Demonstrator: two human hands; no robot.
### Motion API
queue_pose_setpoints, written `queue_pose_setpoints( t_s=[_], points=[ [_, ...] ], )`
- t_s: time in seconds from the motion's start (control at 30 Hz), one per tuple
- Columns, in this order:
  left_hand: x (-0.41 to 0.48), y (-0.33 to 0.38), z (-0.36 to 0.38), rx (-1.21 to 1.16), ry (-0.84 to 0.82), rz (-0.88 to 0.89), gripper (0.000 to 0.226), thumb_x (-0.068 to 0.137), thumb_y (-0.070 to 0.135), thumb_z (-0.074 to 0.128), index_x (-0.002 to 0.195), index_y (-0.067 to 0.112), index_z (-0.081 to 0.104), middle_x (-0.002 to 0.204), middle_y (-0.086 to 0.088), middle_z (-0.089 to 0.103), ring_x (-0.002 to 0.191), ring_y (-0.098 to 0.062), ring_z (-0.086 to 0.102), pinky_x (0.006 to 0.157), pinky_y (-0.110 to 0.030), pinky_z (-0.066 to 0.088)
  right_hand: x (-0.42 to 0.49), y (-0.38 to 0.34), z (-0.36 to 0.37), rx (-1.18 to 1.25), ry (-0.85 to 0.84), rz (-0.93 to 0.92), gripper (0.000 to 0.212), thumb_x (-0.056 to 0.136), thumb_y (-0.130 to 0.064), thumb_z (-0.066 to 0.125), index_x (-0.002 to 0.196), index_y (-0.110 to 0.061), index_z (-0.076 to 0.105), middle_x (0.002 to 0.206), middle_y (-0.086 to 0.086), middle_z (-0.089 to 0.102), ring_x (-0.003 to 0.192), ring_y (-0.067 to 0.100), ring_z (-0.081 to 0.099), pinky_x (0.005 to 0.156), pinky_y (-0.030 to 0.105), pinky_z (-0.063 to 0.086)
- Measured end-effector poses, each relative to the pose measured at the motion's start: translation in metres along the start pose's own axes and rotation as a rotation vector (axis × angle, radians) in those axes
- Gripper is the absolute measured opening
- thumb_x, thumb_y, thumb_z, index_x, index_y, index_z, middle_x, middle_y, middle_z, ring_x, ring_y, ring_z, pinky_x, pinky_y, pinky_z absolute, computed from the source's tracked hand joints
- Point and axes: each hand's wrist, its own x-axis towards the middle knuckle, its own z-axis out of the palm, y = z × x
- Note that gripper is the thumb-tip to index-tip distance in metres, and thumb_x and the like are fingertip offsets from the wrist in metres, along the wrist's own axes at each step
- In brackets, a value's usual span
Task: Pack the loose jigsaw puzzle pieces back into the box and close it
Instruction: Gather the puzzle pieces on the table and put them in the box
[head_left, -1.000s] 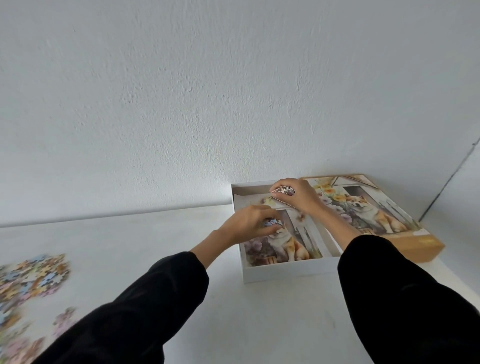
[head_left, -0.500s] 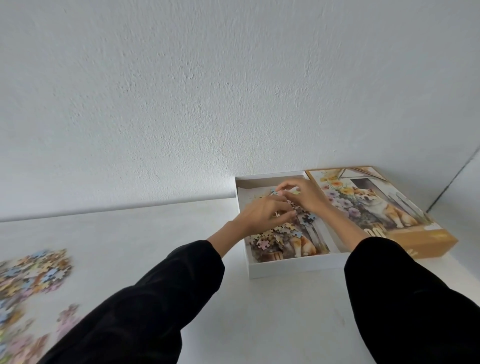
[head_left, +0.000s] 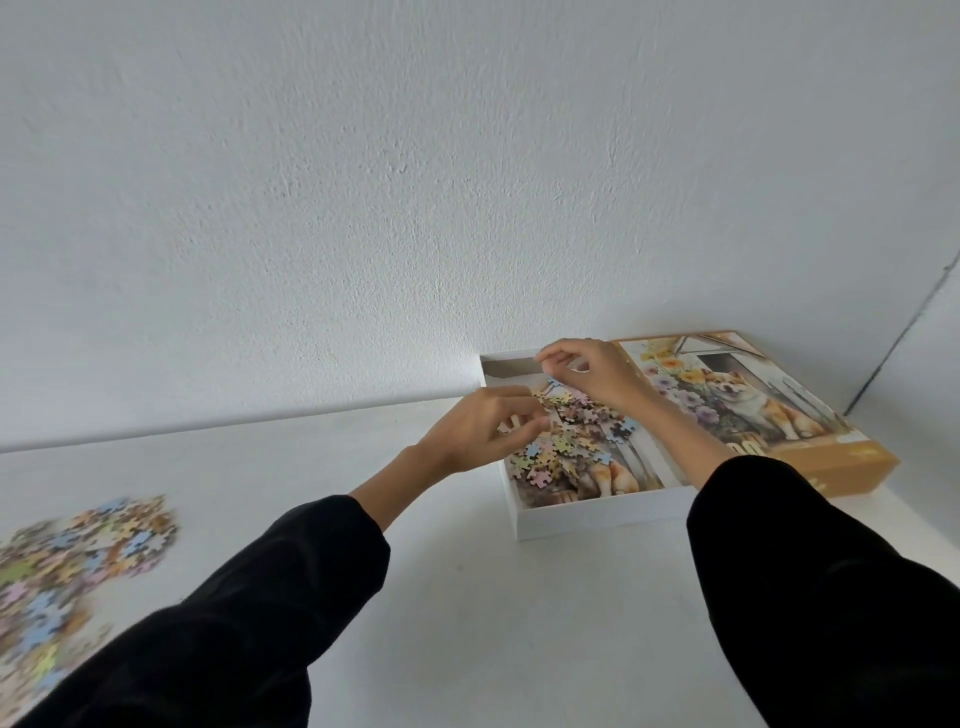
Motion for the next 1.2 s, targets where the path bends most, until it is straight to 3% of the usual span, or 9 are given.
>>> queue_pose_setpoints(
  t_s=[0.1, 0.27, 0.47, 0.73, 0.8, 0.9, 0.97, 1.07, 1.2],
  points=[
    [-0.025, 0.000, -0.019, 0.022, 0.023, -0.001, 0.027, 0.093, 0.030, 0.051, 0.093, 0.011, 0.070, 0.090, -0.001, 0.068, 0.077, -0.008, 0.058, 0.062, -0.006, 0.044, -0.001, -0.026, 0.010, 0.035, 0.013, -0.024, 0.019, 0.087, -0.023, 0.061, 0.105, -0.018, 0.067, 0.102, 0.003, 0.070, 0.096, 0.015, 0.063, 0.080, 0.022, 0.046],
    [-0.086, -0.003, -0.060, 0.049, 0.106, -0.103, 0.033, 0.088, 0.041, 0.045, 0.092, 0.018, 0.068, 0.090, 0.008, 0.067, 0.077, 0.001, 0.057, 0.066, -0.026, 0.053, -0.008, -0.076, 0.042, 0.081, -0.051, -0.062, 0.020, 0.087, -0.017, 0.060, 0.106, -0.018, 0.067, 0.100, 0.002, 0.070, 0.096, 0.011, 0.062, 0.079, 0.010, 0.043],
    [-0.173, -0.009, -0.099, 0.161, 0.114, -0.183, 0.027, 0.089, 0.042, 0.044, 0.093, 0.025, 0.065, 0.091, 0.013, 0.065, 0.078, 0.006, 0.055, 0.070, -0.031, 0.053, -0.020, -0.149, 0.098, 0.113, -0.120, -0.110, 0.018, 0.088, -0.020, 0.059, 0.104, -0.023, 0.066, 0.098, -0.003, 0.068, 0.095, 0.009, 0.059, 0.073, 0.001, 0.035],
    [-0.331, -0.032, -0.154, 0.334, 0.165, -0.357, 0.034, 0.092, 0.044, 0.041, 0.095, 0.022, 0.067, 0.093, 0.008, 0.067, 0.079, -0.004, 0.062, 0.062, -0.030, 0.055, -0.060, -0.236, 0.227, 0.116, -0.295, -0.139, 0.034, 0.085, -0.030, 0.062, 0.118, -0.029, 0.058, 0.112, -0.002, 0.061, 0.105, 0.015, 0.052, 0.093, 0.034, 0.042],
    [-0.372, -0.042, -0.167, 0.348, 0.211, -0.461, 0.047, 0.093, 0.054, 0.034, 0.098, 0.020, 0.066, 0.097, 0.006, 0.065, 0.081, -0.007, 0.062, 0.063, -0.033, 0.057, -0.074, -0.249, 0.256, 0.059, -0.416, -0.145, 0.061, 0.077, -0.059, 0.057, 0.132, -0.036, 0.044, 0.133, 0.001, 0.048, 0.125, 0.017, 0.040, 0.107, 0.041, 0.033],
    [-0.432, -0.053, -0.184, 0.391, 0.171, -0.661, 0.072, 0.081, 0.077, 0.022, 0.116, 0.025, 0.059, 0.122, 0.001, 0.055, 0.108, -0.008, 0.049, 0.093, -0.038, 0.047, -0.095, -0.264, 0.294, -0.137, -0.564, -0.165, 0.107, 0.051, -0.090, 0.035, 0.143, -0.045, 0.005, 0.156, 0.005, 0.004, 0.143, 0.023, 0.003, 0.116, 0.048, 0.005],
    [-0.460, -0.054, -0.188, 0.418, 0.082, -0.762, 0.088, 0.068, 0.088, 0.018, 0.134, 0.033, 0.041, 0.140, -0.001, 0.038, 0.123, -0.009, 0.032, 0.106, -0.041, 0.028, -0.107, -0.270, 0.309, -0.220, -0.575, -0.216, 0.115, 0.044, -0.092, 0.030, 0.139, -0.047, -0.014, 0.154, 0.006, -0.021, 0.142, 0.024, -0.017, 0.113, 0.045, -0.012],
    [-0.476, -0.053, -0.184, 0.482, -0.038, -0.795, 0.104, 0.057, 0.095, 0.015, 0.144, 0.039, 0.012, 0.152, -0.003, 0.015, 0.137, -0.020, 0.019, 0.115, -0.048, 0.008, -0.112, -0.279, 0.322, -0.299, -0.574, -0.265, 0.115, 0.044, -0.091, 0.028, 0.133, -0.046, -0.029, 0.146, 0.005, -0.038, 0.135, 0.022, -0.031, 0.107, 0.039, -0.020],
    [-0.467, -0.066, -0.183, 0.483, -0.101, -0.784, 0.113, 0.052, 0.097, 0.015, 0.146, 0.037, -0.004, 0.156, -0.004, -0.001, 0.143, -0.023, 0.006, 0.115, -0.057, 0.006, -0.103, -0.289, 0.340, -0.330, -0.524, -0.242, 0.114, 0.045, -0.095, 0.018, 0.135, -0.043, -0.029, 0.140, 0.001, -0.039, 0.132, 0.017, -0.031, 0.107, 0.036, -0.017]
  ],
)
